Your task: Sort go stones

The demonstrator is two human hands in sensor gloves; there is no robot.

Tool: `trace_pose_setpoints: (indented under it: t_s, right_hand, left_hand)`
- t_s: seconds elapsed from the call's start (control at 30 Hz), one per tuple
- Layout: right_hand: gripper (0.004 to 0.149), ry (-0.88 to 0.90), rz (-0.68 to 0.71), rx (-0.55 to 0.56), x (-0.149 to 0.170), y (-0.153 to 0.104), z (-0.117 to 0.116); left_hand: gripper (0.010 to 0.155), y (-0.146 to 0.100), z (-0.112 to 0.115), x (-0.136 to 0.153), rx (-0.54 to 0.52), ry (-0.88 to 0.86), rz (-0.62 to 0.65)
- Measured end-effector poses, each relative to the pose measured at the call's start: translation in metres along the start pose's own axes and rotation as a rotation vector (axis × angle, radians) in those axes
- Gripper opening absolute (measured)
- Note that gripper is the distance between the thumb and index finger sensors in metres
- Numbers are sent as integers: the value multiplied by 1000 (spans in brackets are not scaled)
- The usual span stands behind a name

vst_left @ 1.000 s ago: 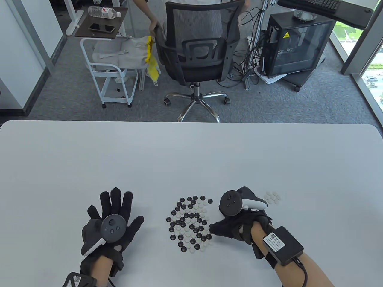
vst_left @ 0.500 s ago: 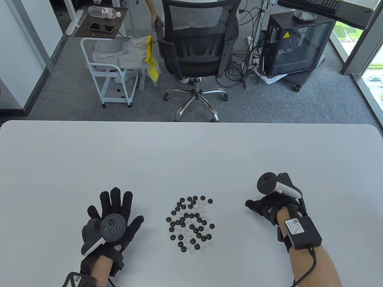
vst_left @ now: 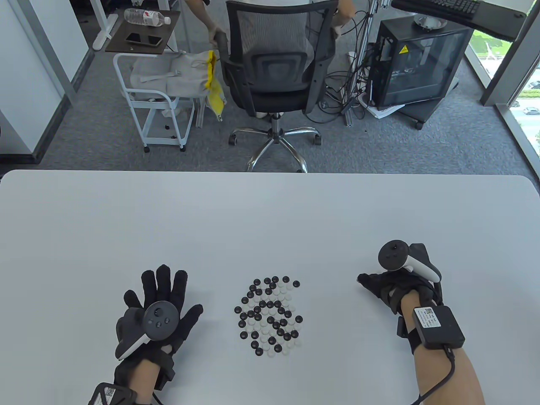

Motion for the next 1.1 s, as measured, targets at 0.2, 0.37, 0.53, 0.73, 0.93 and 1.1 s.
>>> trace_pose_setpoints:
  t_s: [0.2,0.37,0.53,0.73,0.93,1.1]
  right_hand:
    - [70,-38,196,-127,-53,4,-13]
    - [70,-80,335,-232,-99,11,-38]
    - [69,-90,434,-315,-130,18,-65]
    - [69,-104,464,-362,-141,28,-86]
    - [69,-93,362,-329,-108,17,-68]
    - [68,-73,143,-227,-45,1,-32]
  left_hand:
    - [84,0,0,0,6,2,-2]
    - [84,0,1,0,6,4,-2]
    - [84,0,0,0,1,4,-1]
    - [84,0,0,0,-5,3,1]
    - [84,-2,-2,2,-22,-7,2]
    - [84,-3,-3,2,-23,-6,1]
Point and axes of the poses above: the tracker on the back of each hand, its own x axis roughly to the little-finger side, its own y axis roughly from the wrist to the fingertips, z = x × y, the point moved 1 cm from there along y, roughly from the wrist to the fingertips, and after that the axes turned 15 degrees about z, right-handed, at the moved point
